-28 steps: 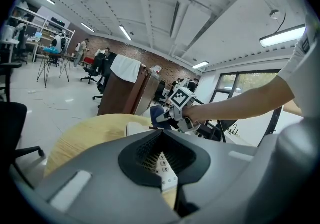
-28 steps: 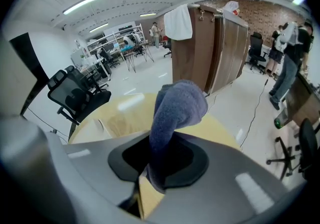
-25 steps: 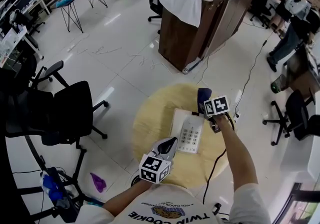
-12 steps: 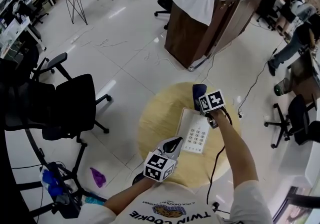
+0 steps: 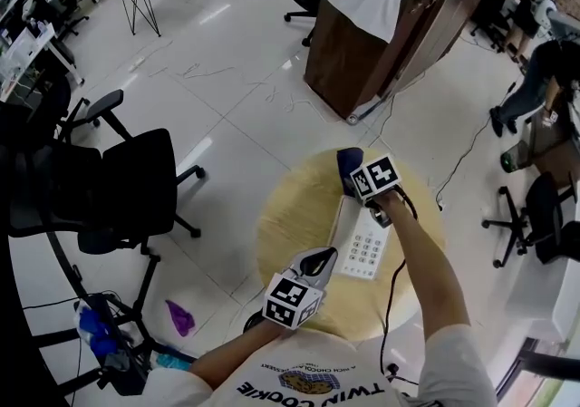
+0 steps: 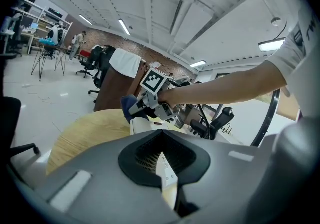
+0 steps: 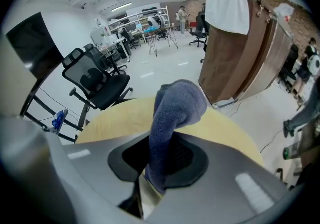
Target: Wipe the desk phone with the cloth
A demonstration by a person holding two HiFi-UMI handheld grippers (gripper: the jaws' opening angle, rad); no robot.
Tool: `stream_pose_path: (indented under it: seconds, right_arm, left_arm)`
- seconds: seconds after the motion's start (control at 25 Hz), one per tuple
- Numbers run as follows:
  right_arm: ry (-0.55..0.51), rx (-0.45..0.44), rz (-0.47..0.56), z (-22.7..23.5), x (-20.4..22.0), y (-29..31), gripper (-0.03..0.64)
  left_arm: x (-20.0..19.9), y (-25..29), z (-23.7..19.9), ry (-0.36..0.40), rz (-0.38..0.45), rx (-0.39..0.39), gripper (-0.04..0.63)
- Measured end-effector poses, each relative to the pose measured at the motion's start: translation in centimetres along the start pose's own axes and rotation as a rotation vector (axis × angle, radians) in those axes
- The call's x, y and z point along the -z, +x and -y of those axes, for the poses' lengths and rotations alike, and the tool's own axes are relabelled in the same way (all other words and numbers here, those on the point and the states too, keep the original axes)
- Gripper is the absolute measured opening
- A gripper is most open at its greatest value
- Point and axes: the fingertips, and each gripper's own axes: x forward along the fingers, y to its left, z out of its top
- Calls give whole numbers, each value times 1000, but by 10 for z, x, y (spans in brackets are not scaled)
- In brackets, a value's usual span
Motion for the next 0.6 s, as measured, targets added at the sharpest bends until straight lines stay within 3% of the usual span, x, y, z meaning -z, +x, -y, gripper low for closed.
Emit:
stream_pose_path:
  seconds: [0.6]
  right_arm:
    - [-71,-97,-65,-51,-27,26,66]
  left_arm:
    - [1,-9,-15,-5,-13,13,-8]
